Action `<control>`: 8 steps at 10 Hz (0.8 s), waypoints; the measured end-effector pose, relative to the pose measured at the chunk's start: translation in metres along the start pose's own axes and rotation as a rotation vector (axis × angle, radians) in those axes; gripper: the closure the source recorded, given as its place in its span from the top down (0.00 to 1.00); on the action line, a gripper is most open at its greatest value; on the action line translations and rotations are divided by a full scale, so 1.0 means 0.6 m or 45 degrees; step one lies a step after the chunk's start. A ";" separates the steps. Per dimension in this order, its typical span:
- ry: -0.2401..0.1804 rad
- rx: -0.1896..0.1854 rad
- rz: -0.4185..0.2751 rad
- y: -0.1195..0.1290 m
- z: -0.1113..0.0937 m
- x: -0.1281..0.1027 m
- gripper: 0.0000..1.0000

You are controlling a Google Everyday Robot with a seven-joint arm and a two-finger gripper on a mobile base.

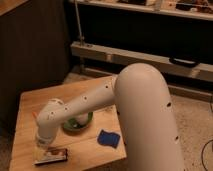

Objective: Place the eraser on the white sponge

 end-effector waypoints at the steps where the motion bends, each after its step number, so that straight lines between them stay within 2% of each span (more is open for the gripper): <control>1: 0.004 -0.004 -0.008 0.002 0.007 0.004 0.65; 8: -0.025 -0.007 -0.030 0.005 0.047 0.026 0.65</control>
